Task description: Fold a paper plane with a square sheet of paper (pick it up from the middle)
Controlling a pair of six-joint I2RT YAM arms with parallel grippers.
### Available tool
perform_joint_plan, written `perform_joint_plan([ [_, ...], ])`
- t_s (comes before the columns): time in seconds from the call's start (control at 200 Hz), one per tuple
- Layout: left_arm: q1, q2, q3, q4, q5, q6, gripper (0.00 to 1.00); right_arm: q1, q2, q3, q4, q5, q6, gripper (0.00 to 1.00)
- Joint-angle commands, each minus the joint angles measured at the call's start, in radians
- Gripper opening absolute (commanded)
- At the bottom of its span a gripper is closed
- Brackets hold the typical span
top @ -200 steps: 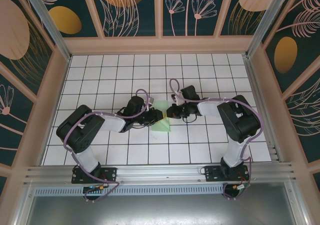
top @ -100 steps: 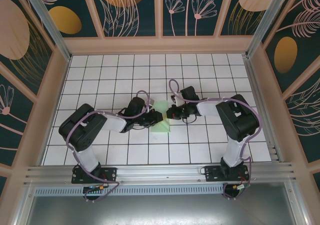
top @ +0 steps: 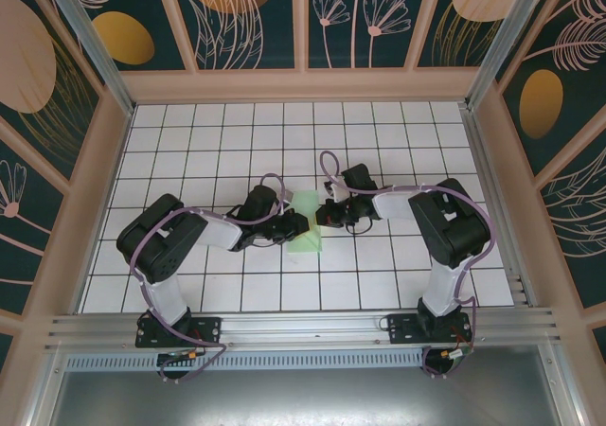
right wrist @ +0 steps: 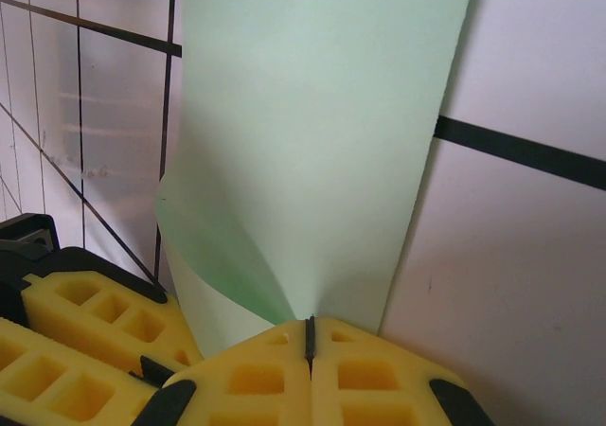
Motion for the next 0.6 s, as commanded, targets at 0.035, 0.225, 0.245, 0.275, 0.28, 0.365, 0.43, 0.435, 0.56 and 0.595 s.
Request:
perform_joint_plan([
  [0.035, -0.007, 0.020, 0.021, -0.020, 0.000, 0.020, 0.16, 0.004, 0.016, 0.030, -0.018, 0.017, -0.025, 0.00],
  [0.225, -0.007, 0.028, 0.025, -0.018, 0.005, 0.020, 0.16, 0.003, 0.021, 0.039, -0.018, 0.021, -0.030, 0.00],
  [0.245, -0.008, 0.027, 0.025, -0.017, 0.005, 0.020, 0.16, 0.004, 0.021, 0.039, -0.018, 0.021, -0.030, 0.00],
  [0.275, -0.008, 0.028, 0.027, -0.017, 0.006, 0.020, 0.16, 0.003, 0.021, 0.042, -0.018, 0.021, -0.031, 0.00],
  [0.28, -0.008, 0.029, 0.027, -0.016, 0.006, 0.020, 0.16, 0.003, 0.021, 0.042, -0.018, 0.021, -0.031, 0.00],
  [0.365, -0.009, 0.028, 0.029, -0.016, 0.007, 0.019, 0.16, 0.003, 0.025, 0.049, -0.018, 0.020, -0.034, 0.00],
  [0.43, -0.008, 0.029, 0.029, -0.016, 0.007, 0.020, 0.16, 0.003, 0.028, 0.051, -0.019, 0.018, -0.036, 0.00],
  [0.435, -0.008, 0.029, 0.028, -0.016, 0.006, 0.020, 0.16, 0.003, 0.028, 0.051, -0.019, 0.018, -0.036, 0.00],
  [0.56, -0.008, 0.032, 0.029, -0.016, 0.008, 0.019, 0.16, 0.003, 0.033, 0.056, -0.019, 0.020, -0.039, 0.00],
  [0.595, -0.009, 0.033, 0.030, -0.015, 0.009, 0.017, 0.16, 0.003, 0.035, 0.058, -0.020, 0.018, -0.039, 0.00],
])
